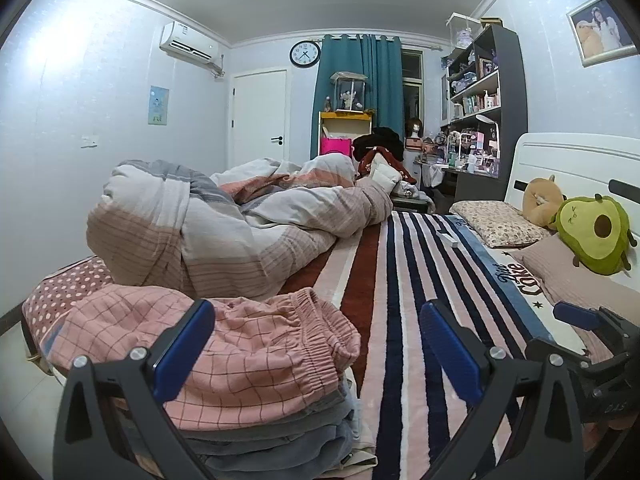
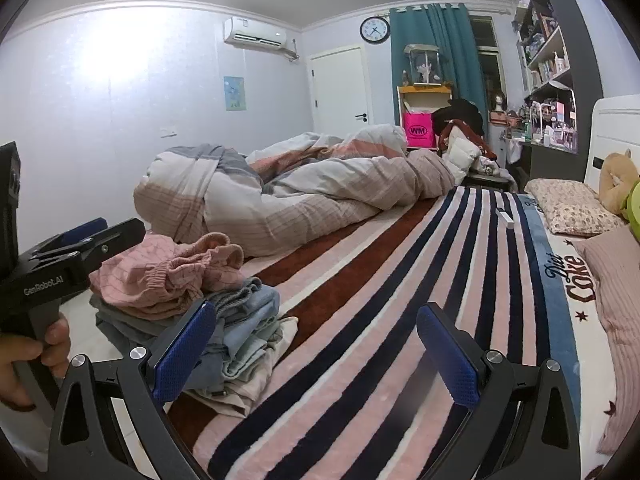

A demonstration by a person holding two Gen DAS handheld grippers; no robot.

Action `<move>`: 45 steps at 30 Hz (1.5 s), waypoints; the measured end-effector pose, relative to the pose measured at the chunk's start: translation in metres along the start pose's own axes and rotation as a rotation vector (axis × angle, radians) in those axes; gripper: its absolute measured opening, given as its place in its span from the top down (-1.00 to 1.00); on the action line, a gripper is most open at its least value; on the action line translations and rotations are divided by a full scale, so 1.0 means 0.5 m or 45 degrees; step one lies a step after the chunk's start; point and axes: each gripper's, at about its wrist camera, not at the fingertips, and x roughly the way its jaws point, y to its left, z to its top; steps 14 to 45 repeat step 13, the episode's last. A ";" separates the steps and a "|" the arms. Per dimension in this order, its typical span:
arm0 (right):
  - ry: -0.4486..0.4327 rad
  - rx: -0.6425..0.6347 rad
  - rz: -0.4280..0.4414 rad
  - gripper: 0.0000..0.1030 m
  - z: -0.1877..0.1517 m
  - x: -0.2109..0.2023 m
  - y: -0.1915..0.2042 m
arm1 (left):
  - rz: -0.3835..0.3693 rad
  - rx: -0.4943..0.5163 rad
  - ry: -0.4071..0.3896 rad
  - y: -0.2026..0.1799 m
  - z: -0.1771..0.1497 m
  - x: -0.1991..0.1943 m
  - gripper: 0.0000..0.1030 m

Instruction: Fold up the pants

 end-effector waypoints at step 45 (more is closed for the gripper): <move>0.003 0.007 -0.003 -0.95 0.000 0.002 -0.002 | -0.016 0.000 0.006 -0.001 -0.001 0.006 -0.97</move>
